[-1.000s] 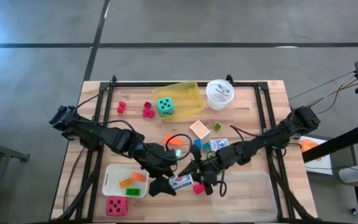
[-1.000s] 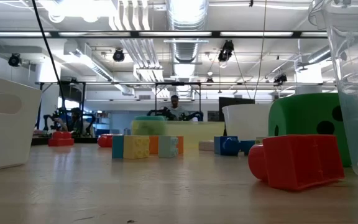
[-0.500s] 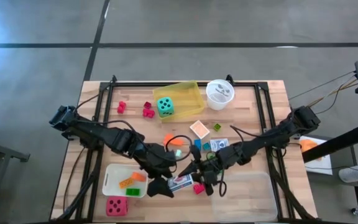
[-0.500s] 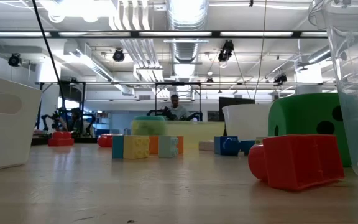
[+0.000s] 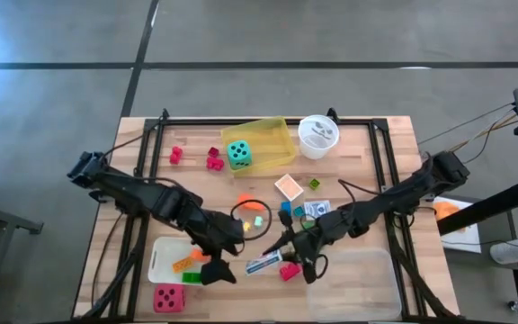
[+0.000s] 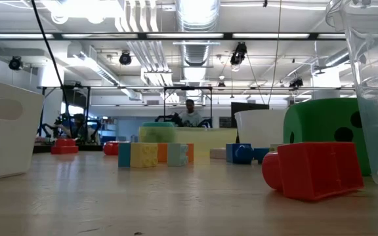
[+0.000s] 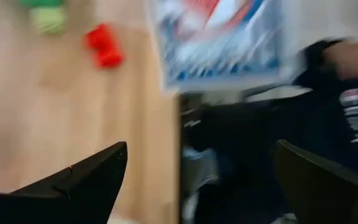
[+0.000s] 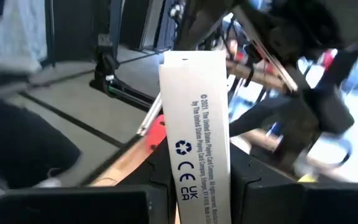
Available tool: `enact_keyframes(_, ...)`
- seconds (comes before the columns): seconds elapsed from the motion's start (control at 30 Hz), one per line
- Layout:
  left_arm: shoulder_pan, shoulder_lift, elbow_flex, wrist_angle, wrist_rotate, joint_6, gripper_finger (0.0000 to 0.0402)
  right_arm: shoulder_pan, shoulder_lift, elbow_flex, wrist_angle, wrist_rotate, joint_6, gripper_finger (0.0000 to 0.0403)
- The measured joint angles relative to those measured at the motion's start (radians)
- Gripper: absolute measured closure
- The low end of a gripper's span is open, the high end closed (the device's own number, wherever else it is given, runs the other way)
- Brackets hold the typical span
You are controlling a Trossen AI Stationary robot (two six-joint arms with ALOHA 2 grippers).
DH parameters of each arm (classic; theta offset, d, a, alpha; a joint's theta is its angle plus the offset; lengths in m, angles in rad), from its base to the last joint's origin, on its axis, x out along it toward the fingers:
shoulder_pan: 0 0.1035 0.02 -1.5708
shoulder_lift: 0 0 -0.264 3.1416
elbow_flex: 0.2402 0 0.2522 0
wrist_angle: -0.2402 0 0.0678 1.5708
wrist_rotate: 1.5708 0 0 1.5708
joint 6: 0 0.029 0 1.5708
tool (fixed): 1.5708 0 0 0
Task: Pick & Place Toys
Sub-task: Put the white and blue deck of cards into the transparent bin
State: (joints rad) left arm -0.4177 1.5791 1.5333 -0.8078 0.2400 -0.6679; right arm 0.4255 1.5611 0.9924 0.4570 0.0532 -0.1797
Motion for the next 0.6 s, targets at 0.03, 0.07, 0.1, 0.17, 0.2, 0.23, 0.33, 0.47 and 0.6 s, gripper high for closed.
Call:
enact_keyframes(0.03, -0.010, -0.005, 0.000, -0.054, -0.034, 0.005, 0.0016, 0.000, -0.010, 0.000, -0.018, 0.000, 0.064, 0.0343)
enact_keyframes(0.07, -0.022, -0.006, 0.000, -0.112, -0.073, 0.006, 0.0016, 0.000, -0.024, 0.000, -0.047, 0.000, 0.131, 0.0343)
enact_keyframes(0.1, -0.032, -0.007, 0.000, -0.164, -0.115, 0.006, 0.0016, 0.000, -0.043, 0.000, -0.088, 0.000, 0.200, 0.0343)
enact_keyframes(0.17, -0.060, -0.007, 0.000, -0.251, -0.203, -0.020, 0.0016, 0.000, -0.075, 0.000, -0.152, 0.001, 0.352, 0.0343)
enact_keyframes(0.2, -0.073, -0.007, 0.000, -0.293, -0.245, -0.041, 0.0016, 0.000, -0.093, 0.000, -0.191, 0.001, 0.423, 0.0343)
enact_keyframes(0.23, -0.083, -0.007, 0.000, -0.323, -0.280, -0.060, 0.0016, 0.001, -0.109, 0.000, -0.237, 0.001, 0.485, 0.0343)
enact_keyframes(0.33, -0.106, -0.007, 0.000, -0.371, -0.361, -0.085, 0.0016, 0.004, -0.136, 0.000, -0.350, 0.003, 0.660, 0.0343)
enact_keyframes(0.47, -0.112, -0.006, 0.000, -0.380, -0.405, -0.092, 0.0016, 0.011, -0.176, 0.000, -0.541, 0.008, 0.922, 0.0343)
enact_keyframes(0.6, -0.115, -0.005, -0.001, -0.381, -0.406, -0.145, 0.0016, 0.039, -0.218, 0.000, -0.747, 0.024, 1.144, 0.0343)
